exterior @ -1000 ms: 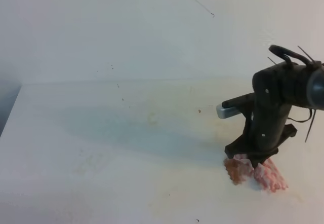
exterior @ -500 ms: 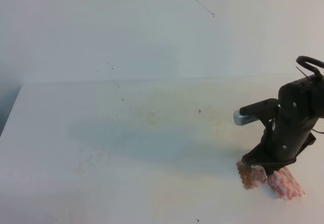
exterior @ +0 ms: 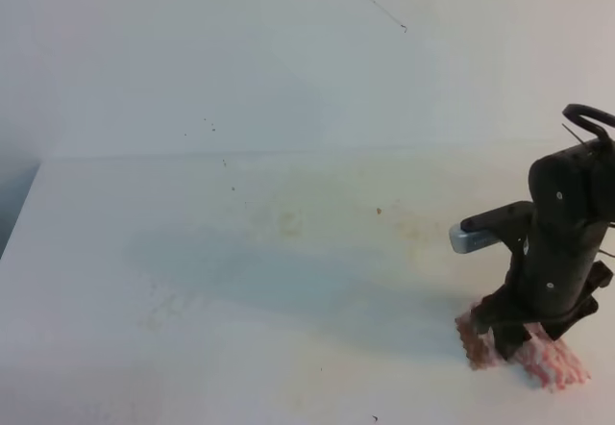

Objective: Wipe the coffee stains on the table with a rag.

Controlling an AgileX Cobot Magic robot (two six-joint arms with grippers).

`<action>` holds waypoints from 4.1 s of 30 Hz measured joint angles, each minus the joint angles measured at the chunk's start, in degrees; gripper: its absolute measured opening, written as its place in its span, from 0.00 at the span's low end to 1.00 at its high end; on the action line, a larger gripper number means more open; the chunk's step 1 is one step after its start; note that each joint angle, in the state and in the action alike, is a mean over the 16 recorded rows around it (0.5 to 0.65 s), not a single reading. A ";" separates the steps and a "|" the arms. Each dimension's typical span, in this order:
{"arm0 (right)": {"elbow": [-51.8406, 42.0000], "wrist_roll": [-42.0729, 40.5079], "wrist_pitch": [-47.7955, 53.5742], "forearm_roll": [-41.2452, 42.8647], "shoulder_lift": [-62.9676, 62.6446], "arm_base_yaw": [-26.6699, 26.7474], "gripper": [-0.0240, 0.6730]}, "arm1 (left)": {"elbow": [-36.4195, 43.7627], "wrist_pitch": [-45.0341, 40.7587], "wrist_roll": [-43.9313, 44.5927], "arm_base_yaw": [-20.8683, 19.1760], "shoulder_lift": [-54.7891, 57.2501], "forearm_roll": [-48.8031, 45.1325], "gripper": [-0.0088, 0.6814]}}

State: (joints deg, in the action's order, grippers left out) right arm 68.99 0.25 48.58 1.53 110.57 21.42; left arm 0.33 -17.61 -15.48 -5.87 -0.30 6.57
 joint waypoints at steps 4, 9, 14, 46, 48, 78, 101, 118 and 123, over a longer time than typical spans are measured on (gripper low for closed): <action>0.67 0.38 0.15 0.00 -3.15 -0.03 0.74 | -0.11 -0.06 0.00 0.00 0.10 0.00 0.01; 0.86 1.11 -1.06 0.00 -10.18 -0.08 0.76 | -0.22 -0.06 0.00 0.00 0.20 0.00 0.01; -2.25 1.71 -4.39 -0.07 -20.87 -0.09 0.65 | 0.00 0.00 0.00 0.00 0.00 0.00 0.01; -36.97 -3.06 -11.22 -6.72 -89.60 -0.10 0.03 | 0.11 0.00 0.00 0.00 -0.10 0.00 0.01; -38.22 -3.33 -10.48 -6.14 -91.54 -0.10 0.03 | 0.11 0.00 0.00 0.00 -0.10 0.00 0.01; -68.11 0.81 -35.70 -0.50 -106.94 -5.76 0.03 | -0.22 -0.12 0.00 0.00 0.20 0.00 0.01; -70.39 0.33 -27.78 -0.34 -111.20 -22.09 0.03 | -0.22 0.00 0.00 0.00 0.20 0.00 0.01; -70.39 0.28 -27.64 -0.30 -111.20 -22.09 0.03 | -0.11 0.06 0.00 0.00 -0.30 0.00 0.01; -70.39 0.27 -27.64 -0.29 -111.20 -22.09 0.03 | -0.11 0.00 0.00 0.00 -0.10 0.00 0.01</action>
State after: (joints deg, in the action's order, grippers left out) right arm -1.40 0.52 20.94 1.23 -0.63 -0.67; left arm 0.22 -17.61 -15.48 -5.87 -0.39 6.57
